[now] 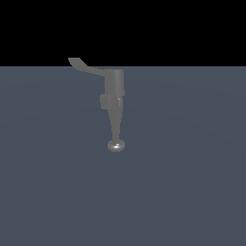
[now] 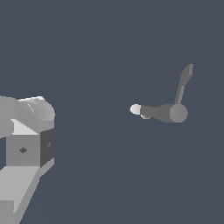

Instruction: Turn on the faucet by rotating a designated handle.

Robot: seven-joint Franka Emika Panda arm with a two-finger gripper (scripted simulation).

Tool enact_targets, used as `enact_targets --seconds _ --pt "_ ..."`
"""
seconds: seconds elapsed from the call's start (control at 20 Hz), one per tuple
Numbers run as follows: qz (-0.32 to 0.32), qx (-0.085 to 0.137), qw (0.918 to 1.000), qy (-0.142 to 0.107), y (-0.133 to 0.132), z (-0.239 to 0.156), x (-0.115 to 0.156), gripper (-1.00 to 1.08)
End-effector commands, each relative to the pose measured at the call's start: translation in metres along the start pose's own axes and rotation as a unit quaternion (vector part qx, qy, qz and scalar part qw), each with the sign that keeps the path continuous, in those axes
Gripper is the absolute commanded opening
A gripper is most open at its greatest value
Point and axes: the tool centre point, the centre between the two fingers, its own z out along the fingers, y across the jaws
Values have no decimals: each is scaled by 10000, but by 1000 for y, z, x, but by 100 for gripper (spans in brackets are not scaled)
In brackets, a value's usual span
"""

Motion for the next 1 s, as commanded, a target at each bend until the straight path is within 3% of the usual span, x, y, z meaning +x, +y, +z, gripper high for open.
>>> enact_targets --seconds 0.0,0.4,0.95 --pt "0 0 10000 0 0 0 0 -100" --pt "-64 171 9998 85 -7 -5 9 -100" --pt "127 207 9997 73 -8 -3 17 -100"
